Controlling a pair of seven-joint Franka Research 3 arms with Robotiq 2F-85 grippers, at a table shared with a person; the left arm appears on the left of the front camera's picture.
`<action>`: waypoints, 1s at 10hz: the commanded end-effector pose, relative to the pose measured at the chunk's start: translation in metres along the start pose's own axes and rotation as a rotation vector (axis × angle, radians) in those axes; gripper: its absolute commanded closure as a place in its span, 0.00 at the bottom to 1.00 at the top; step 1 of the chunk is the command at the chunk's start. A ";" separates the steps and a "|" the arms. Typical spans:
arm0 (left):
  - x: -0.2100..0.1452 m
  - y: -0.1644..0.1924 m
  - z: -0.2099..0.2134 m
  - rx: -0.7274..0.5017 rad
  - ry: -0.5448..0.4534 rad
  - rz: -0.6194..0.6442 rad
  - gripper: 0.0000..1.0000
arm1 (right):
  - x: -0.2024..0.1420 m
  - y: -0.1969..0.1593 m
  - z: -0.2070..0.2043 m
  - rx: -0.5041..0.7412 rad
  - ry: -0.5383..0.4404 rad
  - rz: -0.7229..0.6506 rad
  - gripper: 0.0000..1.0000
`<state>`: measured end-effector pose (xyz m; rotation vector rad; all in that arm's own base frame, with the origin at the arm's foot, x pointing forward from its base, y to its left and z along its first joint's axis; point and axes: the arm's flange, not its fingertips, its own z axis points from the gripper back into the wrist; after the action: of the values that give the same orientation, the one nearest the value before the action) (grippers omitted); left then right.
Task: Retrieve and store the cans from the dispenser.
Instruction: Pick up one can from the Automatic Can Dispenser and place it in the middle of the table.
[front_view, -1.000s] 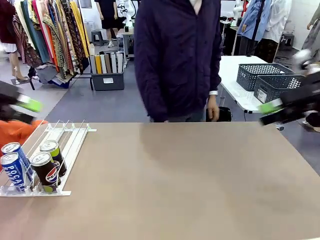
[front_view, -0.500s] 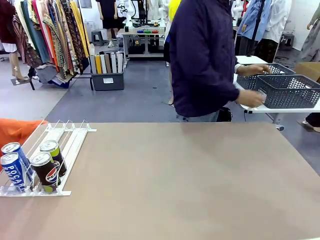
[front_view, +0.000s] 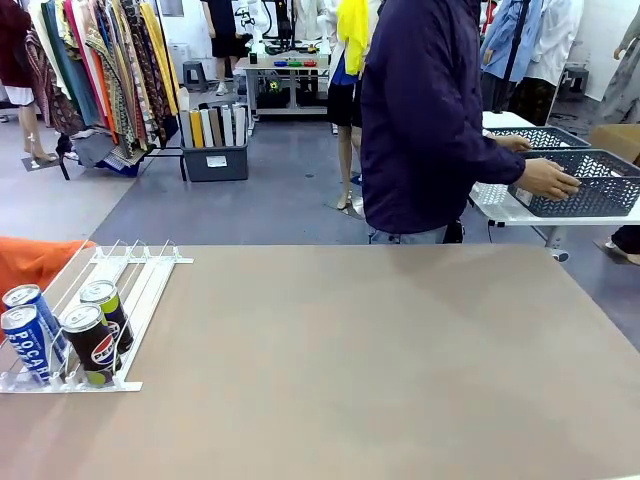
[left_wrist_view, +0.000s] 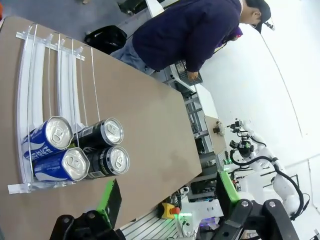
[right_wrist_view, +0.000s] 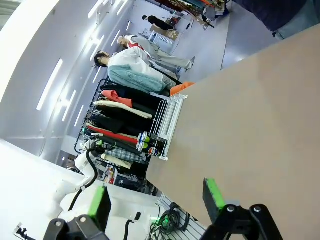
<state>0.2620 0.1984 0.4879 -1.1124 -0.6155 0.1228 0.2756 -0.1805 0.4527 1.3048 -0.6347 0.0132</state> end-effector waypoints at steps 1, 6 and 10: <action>0.002 0.003 0.003 -0.016 -0.013 -0.019 0.00 | 0.003 0.003 0.000 0.017 -0.019 0.014 0.00; -0.003 -0.069 -0.049 0.677 0.509 -0.231 0.00 | 0.003 0.003 0.000 0.017 -0.019 0.014 0.00; -0.009 -0.089 -0.125 1.059 0.634 -0.335 0.00 | 0.003 0.003 0.000 0.017 -0.019 0.014 0.00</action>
<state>0.2944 0.0522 0.5340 -0.0787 -0.1486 -0.1412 0.2738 -0.1802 0.4533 1.3040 -0.6287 0.0114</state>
